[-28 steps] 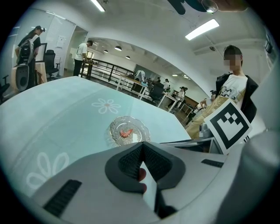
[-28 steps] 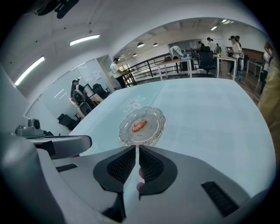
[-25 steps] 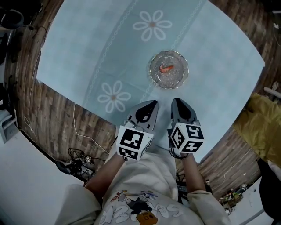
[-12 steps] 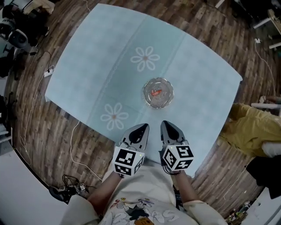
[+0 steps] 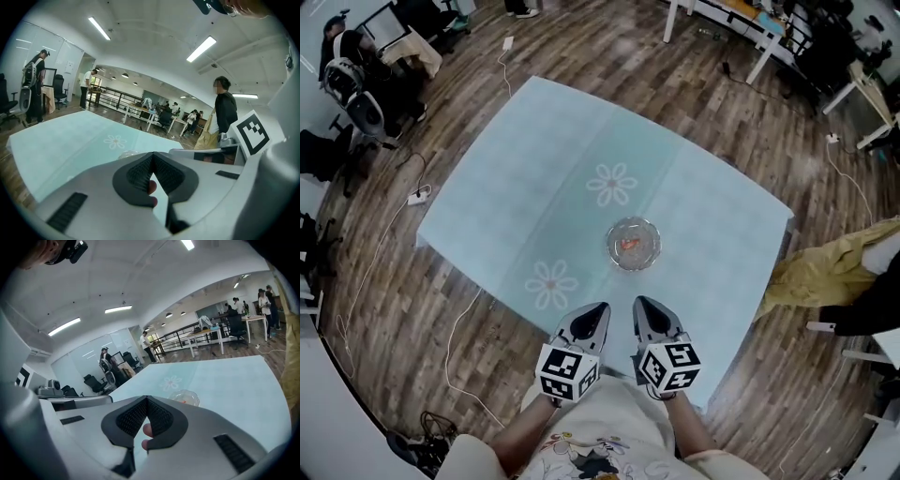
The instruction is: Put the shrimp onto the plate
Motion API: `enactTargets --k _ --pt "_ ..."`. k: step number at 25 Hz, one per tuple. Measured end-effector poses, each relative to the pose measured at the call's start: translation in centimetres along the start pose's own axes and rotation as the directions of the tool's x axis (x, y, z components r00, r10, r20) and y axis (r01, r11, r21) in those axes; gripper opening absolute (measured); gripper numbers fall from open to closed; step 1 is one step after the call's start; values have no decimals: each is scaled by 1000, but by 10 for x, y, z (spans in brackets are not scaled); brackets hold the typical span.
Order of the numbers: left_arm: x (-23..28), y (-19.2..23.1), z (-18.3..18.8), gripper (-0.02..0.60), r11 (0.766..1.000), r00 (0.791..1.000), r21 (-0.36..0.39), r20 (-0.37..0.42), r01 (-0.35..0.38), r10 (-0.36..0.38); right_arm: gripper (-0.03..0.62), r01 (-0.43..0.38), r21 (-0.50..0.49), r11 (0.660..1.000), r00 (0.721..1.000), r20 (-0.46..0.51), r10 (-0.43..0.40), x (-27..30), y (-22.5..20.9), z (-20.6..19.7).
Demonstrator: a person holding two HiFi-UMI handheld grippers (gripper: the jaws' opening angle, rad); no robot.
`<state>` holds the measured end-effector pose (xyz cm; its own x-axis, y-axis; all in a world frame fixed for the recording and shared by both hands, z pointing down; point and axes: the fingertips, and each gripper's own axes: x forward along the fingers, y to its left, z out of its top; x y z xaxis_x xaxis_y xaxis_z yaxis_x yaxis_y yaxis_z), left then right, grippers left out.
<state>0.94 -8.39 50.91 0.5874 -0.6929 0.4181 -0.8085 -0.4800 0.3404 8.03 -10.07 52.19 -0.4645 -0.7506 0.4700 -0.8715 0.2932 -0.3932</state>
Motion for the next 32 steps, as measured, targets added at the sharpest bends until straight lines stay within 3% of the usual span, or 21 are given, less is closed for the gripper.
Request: enactTargets --k 10,17,25,32 --pt "-15 -21 1 8 999 999 9 8 44 -44 23 12 -19 1000 998 69 -11 -35 19 8" --pt "-37 -31 19 8 989 991 61 17 133 -135 22 69 -3 998 986 151 -68 -52 44 25" --pt "-93 -3 28 8 982 985 82 31 168 -171 21 102 13 995 975 196 -103 -56 102 24" --pt "-122 25 27 8 981 981 51 45 186 -189 22 128 -5 992 968 218 -124 -50 144 15"
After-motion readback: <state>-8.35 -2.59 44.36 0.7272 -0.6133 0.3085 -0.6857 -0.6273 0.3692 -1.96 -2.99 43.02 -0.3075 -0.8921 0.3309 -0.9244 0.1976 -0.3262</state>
